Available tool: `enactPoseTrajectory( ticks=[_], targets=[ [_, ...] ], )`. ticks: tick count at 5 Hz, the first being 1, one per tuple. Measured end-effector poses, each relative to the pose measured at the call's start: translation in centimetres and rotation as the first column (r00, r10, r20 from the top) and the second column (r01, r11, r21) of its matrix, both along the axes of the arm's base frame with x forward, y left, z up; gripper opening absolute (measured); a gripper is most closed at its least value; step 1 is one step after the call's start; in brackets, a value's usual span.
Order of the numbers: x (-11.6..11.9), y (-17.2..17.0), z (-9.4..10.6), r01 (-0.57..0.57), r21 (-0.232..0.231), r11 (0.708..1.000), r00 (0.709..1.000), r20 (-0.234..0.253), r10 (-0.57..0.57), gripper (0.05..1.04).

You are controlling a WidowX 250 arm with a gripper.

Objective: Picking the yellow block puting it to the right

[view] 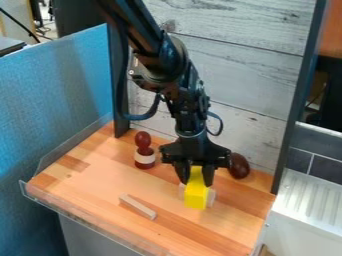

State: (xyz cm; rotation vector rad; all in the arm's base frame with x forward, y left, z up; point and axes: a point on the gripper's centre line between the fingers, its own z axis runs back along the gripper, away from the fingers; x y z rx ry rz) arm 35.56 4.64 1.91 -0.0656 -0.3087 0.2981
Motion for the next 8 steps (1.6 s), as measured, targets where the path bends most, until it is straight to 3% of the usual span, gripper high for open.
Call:
enactPoseTrajectory(
  ticks=[3, 7, 8],
  targets=[
    [2.7, 0.0, -2.4, -0.006, 0.034, 0.999, 1.000, 0.006, 0.006, 0.504],
    [3.4, 0.1, -2.5, 0.007, 0.052, 0.999, 1.000, 0.022, -0.009, 0.504],
    [3.2, 0.1, -2.7, 0.011, 0.057, 0.998, 1.000, 0.023, -0.013, 0.580]
  ],
)
